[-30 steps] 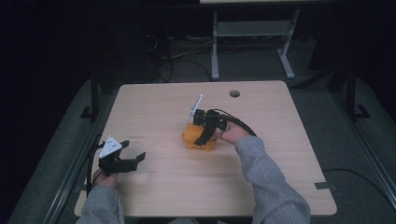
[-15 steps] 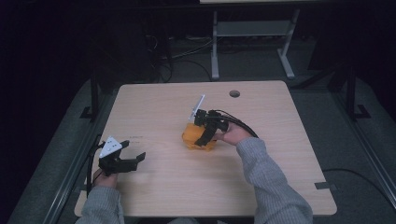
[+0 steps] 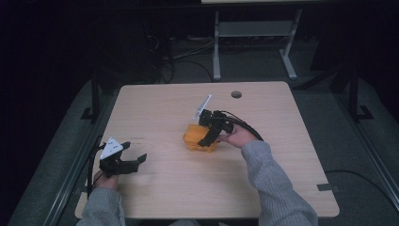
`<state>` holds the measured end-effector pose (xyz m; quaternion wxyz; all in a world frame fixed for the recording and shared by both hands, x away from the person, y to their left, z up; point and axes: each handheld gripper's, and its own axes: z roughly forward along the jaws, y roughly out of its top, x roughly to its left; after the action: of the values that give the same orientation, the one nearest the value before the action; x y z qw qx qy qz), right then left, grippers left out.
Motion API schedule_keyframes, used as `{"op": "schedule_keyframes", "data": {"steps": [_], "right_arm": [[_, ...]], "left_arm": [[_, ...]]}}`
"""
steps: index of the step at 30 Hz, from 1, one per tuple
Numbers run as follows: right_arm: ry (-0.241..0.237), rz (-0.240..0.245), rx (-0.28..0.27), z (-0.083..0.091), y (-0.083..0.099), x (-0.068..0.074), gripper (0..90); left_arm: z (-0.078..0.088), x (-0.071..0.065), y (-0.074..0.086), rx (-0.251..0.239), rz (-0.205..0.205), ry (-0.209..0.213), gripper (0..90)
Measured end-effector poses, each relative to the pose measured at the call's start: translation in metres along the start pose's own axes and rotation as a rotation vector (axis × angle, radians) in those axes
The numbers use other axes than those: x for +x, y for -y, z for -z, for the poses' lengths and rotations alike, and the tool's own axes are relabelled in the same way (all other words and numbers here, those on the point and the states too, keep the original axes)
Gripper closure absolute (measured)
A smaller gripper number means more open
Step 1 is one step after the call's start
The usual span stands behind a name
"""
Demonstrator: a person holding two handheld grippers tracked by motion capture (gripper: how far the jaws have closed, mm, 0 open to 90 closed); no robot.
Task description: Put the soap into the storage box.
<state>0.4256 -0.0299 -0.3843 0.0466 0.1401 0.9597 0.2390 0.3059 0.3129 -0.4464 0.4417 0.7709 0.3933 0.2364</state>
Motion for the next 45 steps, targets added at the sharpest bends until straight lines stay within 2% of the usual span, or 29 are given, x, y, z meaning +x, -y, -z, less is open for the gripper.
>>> {"op": "schedule_keyframes", "data": {"steps": [11, 20, 24, 33, 40, 45], "right_arm": [[0.022, -0.008, -0.008, 0.008, 0.002, 0.002, 16.4], [0.033, -0.045, -0.068, 0.023, 0.018, 0.001, 16.6], [0.04, -0.055, -0.078, 0.029, 0.023, 0.001, 16.6], [0.061, -0.075, -0.066, 0.035, 0.03, 0.006, 17.3], [0.062, -0.11, -0.066, 0.037, 0.043, 0.006, 17.0], [0.067, -0.119, -0.065, 0.039, 0.052, 0.007, 17.0]], "left_arm": [[0.0, 0.0, 0.0, 0.0, -0.003, -0.002, 13.8], [-0.001, -0.001, 0.0, 0.007, -0.009, 0.0, 13.8], [-0.002, -0.002, 0.0, 0.006, -0.011, 0.0, 13.8], [-0.001, -0.002, 0.001, 0.006, -0.008, -0.001, 13.8], [-0.001, -0.002, 0.001, 0.004, -0.007, -0.001, 13.8], [-0.002, -0.002, 0.001, 0.012, -0.016, 0.0, 13.8]]}}
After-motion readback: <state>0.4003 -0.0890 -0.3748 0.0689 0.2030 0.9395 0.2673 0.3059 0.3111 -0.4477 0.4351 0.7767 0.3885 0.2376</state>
